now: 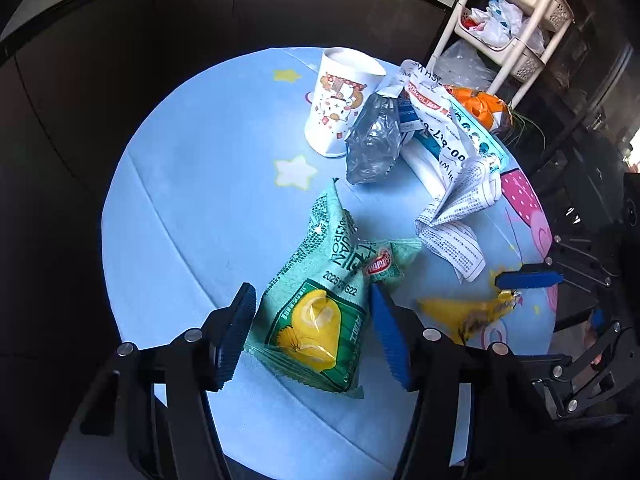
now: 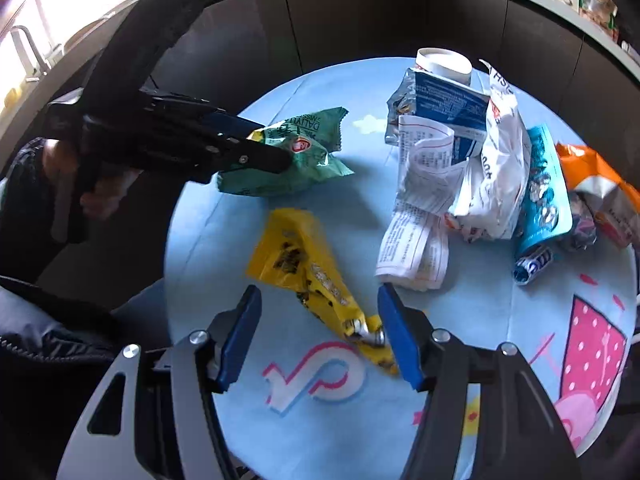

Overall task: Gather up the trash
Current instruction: 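Grasp the green snack bag with the left tool while the right tool grasps the yellow wrapper, then carry both wrappers to the white bucket and open both tools to drop them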

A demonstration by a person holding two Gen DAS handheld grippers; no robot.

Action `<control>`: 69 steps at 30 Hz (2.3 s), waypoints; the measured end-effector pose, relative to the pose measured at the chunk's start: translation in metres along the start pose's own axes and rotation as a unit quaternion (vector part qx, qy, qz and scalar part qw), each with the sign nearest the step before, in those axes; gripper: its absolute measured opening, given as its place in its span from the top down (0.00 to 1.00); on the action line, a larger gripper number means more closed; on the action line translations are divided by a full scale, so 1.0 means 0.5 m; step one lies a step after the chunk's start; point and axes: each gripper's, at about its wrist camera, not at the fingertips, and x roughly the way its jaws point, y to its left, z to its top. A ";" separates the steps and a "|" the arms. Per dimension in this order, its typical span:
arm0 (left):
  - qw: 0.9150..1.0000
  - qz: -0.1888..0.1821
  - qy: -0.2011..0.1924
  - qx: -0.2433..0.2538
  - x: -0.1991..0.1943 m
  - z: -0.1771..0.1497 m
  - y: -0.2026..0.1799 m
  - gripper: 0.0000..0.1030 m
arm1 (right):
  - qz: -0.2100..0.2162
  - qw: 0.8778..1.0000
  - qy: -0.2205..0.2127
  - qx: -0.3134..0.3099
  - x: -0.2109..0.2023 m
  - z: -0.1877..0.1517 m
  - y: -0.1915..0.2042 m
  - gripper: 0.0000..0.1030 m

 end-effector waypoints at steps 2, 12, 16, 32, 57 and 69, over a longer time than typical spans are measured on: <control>1.000 0.008 0.000 0.005 0.003 0.000 -0.006 0.45 | -0.009 1.000 0.009 -0.003 0.016 0.000 0.001 0.41; 1.000 -0.001 0.016 0.001 0.016 -0.008 -0.008 0.58 | -0.028 0.999 0.006 0.025 0.003 -0.020 -0.009 0.85; 1.000 0.001 0.020 0.004 0.017 -0.010 -0.016 0.77 | -0.025 0.999 0.004 0.033 0.006 -0.031 -0.001 0.92; 0.995 -0.041 -0.068 0.057 -0.150 0.041 -0.180 0.81 | -0.064 0.974 -0.150 0.157 -0.219 -0.065 -0.059 0.92; 0.960 -0.185 -0.009 0.211 0.083 0.233 -0.704 0.81 | -0.195 0.856 -0.239 0.415 -0.372 -0.424 -0.453 0.92; 0.964 -0.147 0.058 0.216 0.325 0.302 -0.828 0.81 | -0.188 0.829 -0.207 0.484 -0.262 -0.523 -0.617 0.91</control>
